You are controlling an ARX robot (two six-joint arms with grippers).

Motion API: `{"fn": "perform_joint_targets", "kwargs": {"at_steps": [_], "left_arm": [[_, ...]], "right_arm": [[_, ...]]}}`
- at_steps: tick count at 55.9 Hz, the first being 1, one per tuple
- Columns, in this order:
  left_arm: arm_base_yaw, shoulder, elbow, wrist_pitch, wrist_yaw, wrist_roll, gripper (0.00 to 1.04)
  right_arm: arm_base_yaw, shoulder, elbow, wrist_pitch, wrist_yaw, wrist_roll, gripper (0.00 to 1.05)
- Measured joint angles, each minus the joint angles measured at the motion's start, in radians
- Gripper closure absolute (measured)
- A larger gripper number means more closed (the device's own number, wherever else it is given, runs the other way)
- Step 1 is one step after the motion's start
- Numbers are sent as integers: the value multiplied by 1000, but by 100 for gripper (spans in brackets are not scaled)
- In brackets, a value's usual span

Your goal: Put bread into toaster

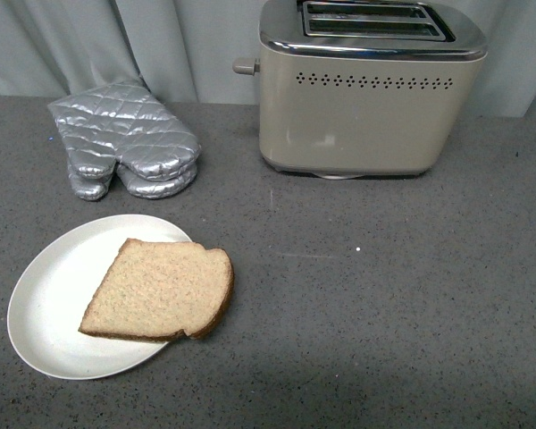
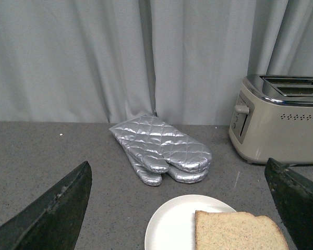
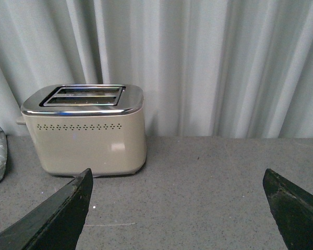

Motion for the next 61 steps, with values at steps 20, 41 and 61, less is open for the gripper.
{"fn": "perform_joint_targets", "kwargs": {"at_steps": [20, 41, 61], "left_arm": [[0, 0, 0, 0, 0, 0, 7], [-7, 8, 3, -10, -25, -7, 7], [17, 662, 173, 38, -134, -268, 7]], "right_arm": [[0, 0, 0, 0, 0, 0, 10], [0, 0, 0, 0, 0, 0, 10], [0, 0, 0, 0, 0, 0, 10]]}}
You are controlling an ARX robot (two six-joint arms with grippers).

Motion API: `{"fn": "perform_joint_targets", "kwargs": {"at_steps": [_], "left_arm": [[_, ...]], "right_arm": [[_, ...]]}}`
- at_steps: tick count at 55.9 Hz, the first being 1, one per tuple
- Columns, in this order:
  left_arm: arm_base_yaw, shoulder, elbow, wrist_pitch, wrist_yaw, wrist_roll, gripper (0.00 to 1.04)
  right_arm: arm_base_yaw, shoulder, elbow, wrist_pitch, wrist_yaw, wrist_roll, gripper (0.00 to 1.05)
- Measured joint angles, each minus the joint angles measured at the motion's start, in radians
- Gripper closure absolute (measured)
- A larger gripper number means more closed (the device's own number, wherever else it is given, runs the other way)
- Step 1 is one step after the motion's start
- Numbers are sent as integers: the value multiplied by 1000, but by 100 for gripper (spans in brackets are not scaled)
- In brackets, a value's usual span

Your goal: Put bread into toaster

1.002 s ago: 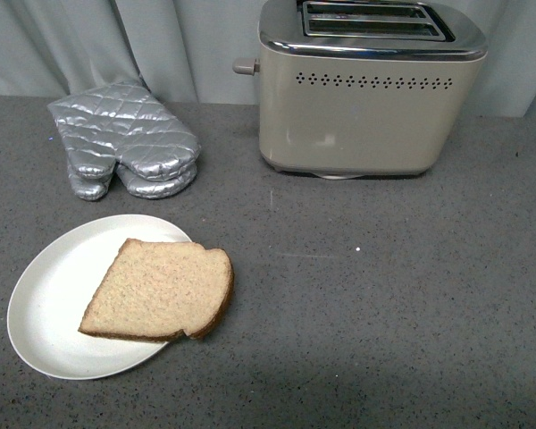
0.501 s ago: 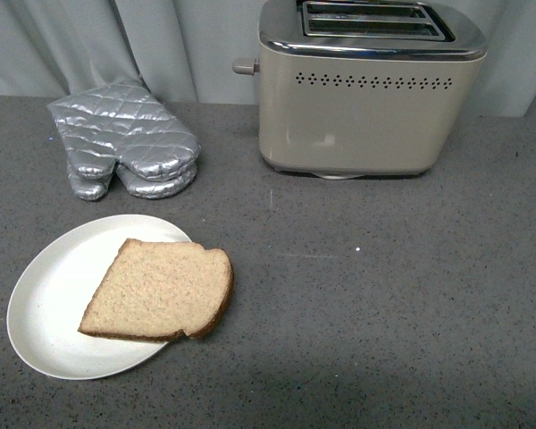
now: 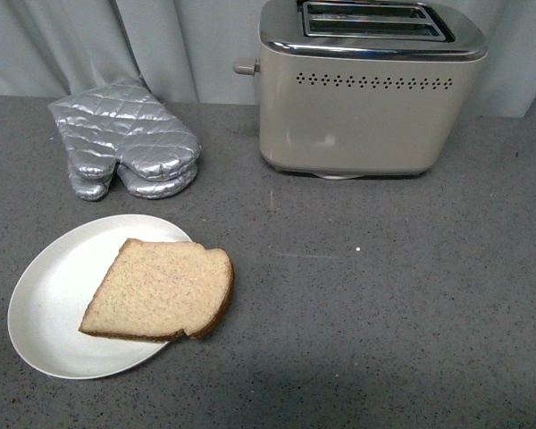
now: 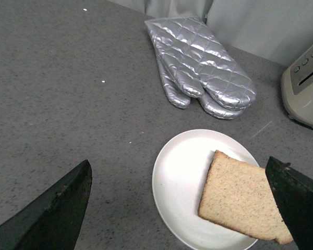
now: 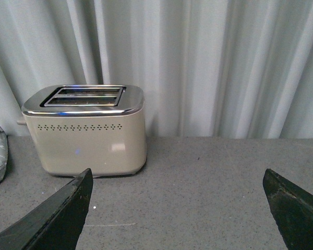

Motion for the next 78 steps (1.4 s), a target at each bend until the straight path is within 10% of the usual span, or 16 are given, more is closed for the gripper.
{"fn": "perform_joint_targets", "kwargs": {"at_steps": [22, 53, 78], "left_arm": [[104, 780, 272, 104, 258, 153, 7], [140, 1281, 552, 57, 274, 341, 7], [100, 1365, 616, 16, 247, 328, 70]], "right_arm": [[0, 0, 0, 0, 0, 0, 10], [0, 0, 0, 0, 0, 0, 10], [0, 0, 0, 0, 0, 0, 10]]}}
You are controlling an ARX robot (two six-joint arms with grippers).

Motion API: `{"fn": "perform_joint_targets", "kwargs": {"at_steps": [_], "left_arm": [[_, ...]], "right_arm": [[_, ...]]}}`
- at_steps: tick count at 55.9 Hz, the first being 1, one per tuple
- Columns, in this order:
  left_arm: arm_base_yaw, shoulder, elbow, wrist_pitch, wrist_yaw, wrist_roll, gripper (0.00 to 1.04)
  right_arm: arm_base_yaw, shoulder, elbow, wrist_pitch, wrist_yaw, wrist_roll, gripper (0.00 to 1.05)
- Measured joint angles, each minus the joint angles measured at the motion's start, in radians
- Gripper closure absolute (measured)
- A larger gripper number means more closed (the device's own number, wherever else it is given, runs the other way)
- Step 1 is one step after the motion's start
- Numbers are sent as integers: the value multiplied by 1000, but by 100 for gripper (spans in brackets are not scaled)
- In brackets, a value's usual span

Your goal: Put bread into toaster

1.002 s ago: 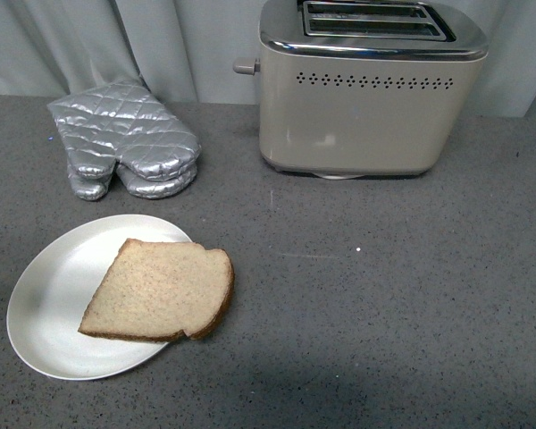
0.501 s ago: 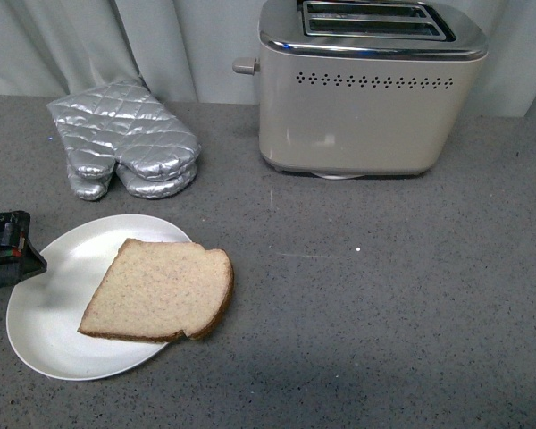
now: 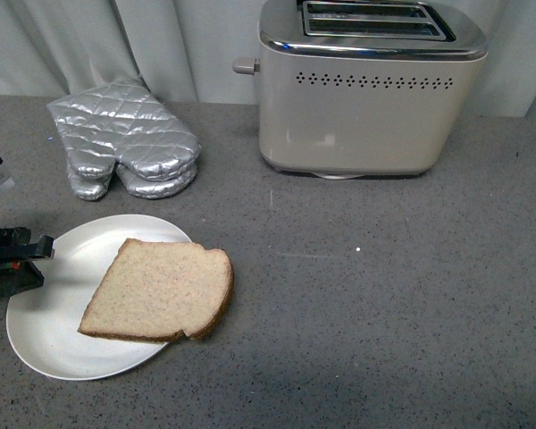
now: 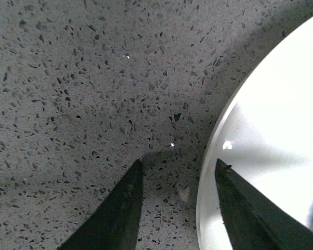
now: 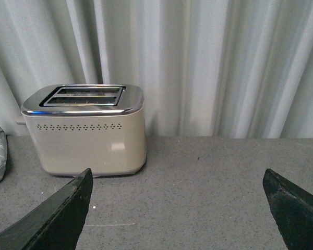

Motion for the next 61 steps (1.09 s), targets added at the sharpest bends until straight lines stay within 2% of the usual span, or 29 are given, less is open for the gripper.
{"fn": "perform_joint_targets", "kwargs": {"at_steps": [11, 14, 33, 43, 47, 61], "left_arm": [[-14, -1, 2, -11, 26, -20, 98], [-14, -8, 2, -13, 41, -35, 102], [-61, -94, -22, -26, 114, -148, 102], [-169, -139, -18, -16, 136, -247, 102], [-249, -139, 3, -3, 157, -311, 102], [-417, -64, 117, 11, 143, -434, 102]], "right_arm": [[0, 0, 0, 0, 0, 0, 10], [0, 0, 0, 0, 0, 0, 10], [0, 0, 0, 0, 0, 0, 10], [0, 0, 0, 0, 0, 0, 10], [0, 0, 0, 0, 0, 0, 10], [0, 0, 0, 0, 0, 0, 10]]}}
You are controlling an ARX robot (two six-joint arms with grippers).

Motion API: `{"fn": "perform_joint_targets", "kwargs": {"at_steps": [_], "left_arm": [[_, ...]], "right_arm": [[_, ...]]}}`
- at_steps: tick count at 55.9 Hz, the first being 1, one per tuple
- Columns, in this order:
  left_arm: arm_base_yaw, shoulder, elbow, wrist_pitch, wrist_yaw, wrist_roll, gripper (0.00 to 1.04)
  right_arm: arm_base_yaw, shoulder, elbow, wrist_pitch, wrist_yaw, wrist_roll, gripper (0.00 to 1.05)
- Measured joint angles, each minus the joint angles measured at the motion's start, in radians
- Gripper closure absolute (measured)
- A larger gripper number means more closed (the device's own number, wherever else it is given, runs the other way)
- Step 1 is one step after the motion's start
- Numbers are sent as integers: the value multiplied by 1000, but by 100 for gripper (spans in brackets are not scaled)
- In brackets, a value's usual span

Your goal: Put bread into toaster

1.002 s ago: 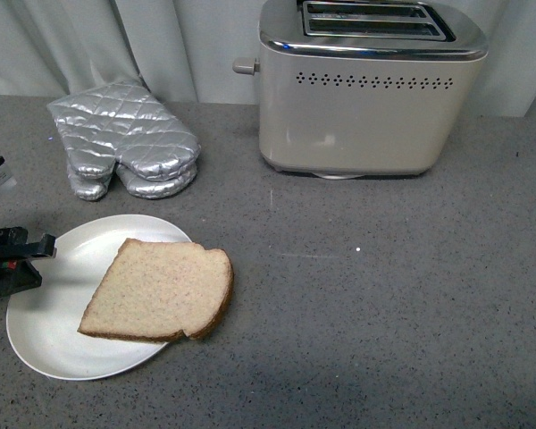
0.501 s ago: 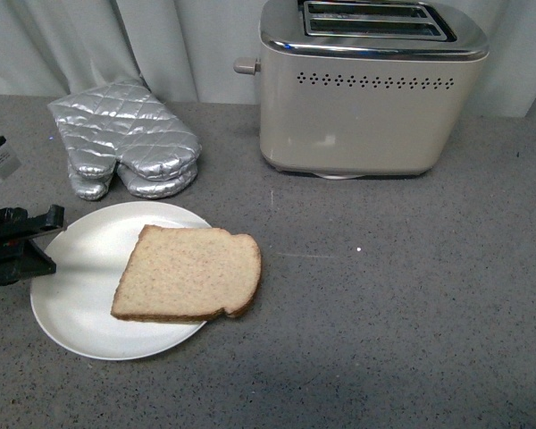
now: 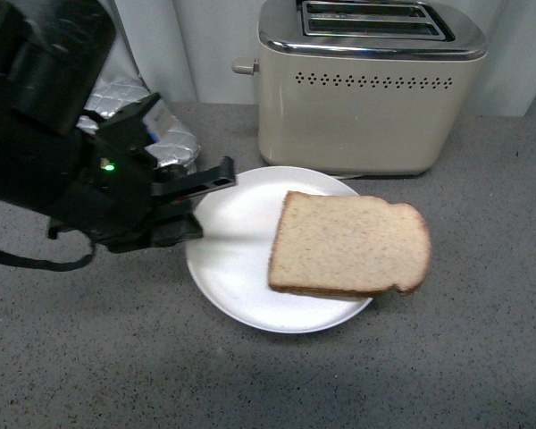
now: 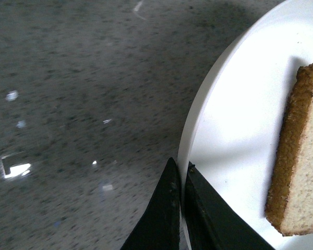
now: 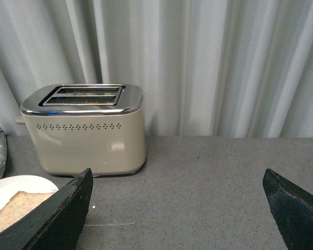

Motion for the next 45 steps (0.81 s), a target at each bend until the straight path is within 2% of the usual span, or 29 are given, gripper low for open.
{"fn": "perform_joint_targets", "kwargs": {"at_steps": [21, 42, 45], "left_arm": [[-138, 175, 186, -15, 6, -122, 102], [-159, 279, 257, -52, -17, -118, 102], [-159, 279, 257, -51, -12, -121, 95]], "right_arm": [[0, 0, 0, 0, 0, 0, 10], [0, 0, 0, 0, 0, 0, 10], [0, 0, 0, 0, 0, 0, 10]]}}
